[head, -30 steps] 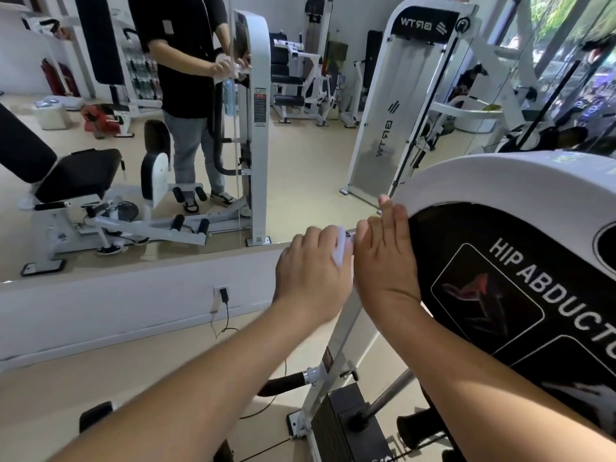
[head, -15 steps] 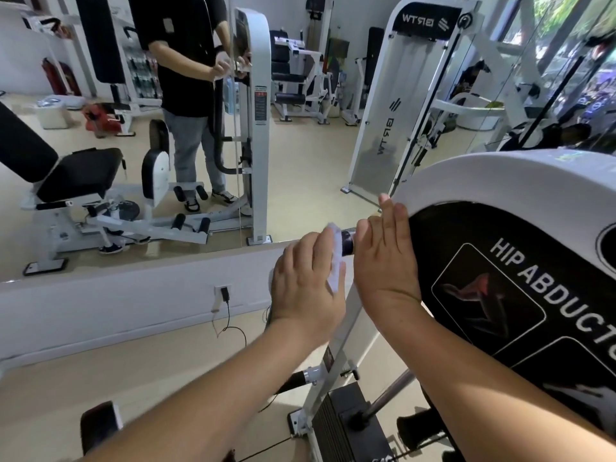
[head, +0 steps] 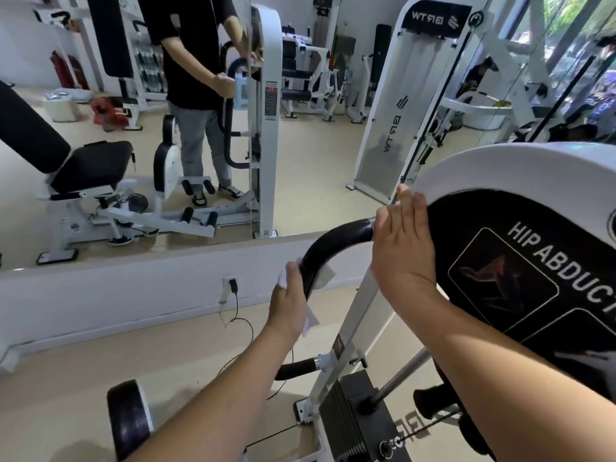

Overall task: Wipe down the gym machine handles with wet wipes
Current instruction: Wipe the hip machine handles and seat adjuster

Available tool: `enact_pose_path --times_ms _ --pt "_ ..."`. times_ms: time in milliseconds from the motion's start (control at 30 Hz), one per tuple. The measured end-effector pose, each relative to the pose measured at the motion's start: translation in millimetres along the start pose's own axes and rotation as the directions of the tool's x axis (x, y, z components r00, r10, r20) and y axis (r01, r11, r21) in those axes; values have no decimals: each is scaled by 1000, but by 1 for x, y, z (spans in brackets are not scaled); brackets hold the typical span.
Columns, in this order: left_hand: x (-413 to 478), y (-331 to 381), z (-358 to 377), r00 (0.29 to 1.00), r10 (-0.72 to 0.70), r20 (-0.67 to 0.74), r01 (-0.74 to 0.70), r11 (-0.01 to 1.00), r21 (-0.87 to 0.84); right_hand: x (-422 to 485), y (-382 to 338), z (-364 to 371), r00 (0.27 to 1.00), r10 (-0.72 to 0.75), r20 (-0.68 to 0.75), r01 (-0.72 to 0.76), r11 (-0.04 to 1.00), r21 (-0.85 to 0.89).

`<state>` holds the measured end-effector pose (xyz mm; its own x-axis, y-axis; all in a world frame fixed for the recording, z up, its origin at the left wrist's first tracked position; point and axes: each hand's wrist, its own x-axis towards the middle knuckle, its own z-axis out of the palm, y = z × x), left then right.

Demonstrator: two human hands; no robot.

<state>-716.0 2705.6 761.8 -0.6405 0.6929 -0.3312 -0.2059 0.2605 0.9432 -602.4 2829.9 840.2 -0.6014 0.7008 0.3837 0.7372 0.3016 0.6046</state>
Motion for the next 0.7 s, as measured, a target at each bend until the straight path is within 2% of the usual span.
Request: enact_pose_path --times_ms 100,133,167,233,300,333,367,400,433,467,500,567,633,700 --pt "-14 -36 -3 997 -71 -32 72 997 37 -9 -3 -5 998 -28 50 26 999 38" --pt "-23 -41 -8 990 -136 -42 137 991 13 -18 -7 -6 998 1 62 -8 992 128" --pt "-33 -41 -15 980 -194 -34 194 981 3 -31 -12 -8 997 63 53 -76 955 288" --pt "-46 -33 -35 971 -239 18 239 971 16 -65 -30 -11 985 146 93 -172 772 612" --pt "-49 -17 -55 975 -215 53 216 976 -15 -99 -53 -18 971 168 167 -234 565 791" --pt "-54 -6 -64 974 -213 71 217 975 -48 -110 -65 -22 948 191 254 -311 389 867" --pt "-55 0 -71 974 -207 91 216 971 -98 -116 -73 -32 904 169 393 -416 134 900" --pt "-57 4 -75 967 -213 142 237 955 -180 -116 -76 -45 837 69 542 -531 -133 837" --pt "-63 8 -79 955 -211 211 263 928 -263 -114 -76 -58 767 -120 631 -627 -352 695" --pt "-71 11 -81 944 -217 249 289 907 -307 -113 -73 -68 704 -359 613 -699 -504 508" --pt "-78 14 -83 932 -201 301 300 895 -330 -114 -68 -76 654 -547 522 -748 -574 334" --pt "-85 16 -82 892 -176 417 331 881 -337 -121 -59 -81 611 -688 391 -786 -586 197" --pt "-88 19 -78 877 -169 449 335 886 -321 -125 -56 -76 604 -681 415 -791 -574 209" --pt "-87 25 -70 870 -179 460 346 885 -311 -124 -58 -71 591 -615 521 -788 -578 212"
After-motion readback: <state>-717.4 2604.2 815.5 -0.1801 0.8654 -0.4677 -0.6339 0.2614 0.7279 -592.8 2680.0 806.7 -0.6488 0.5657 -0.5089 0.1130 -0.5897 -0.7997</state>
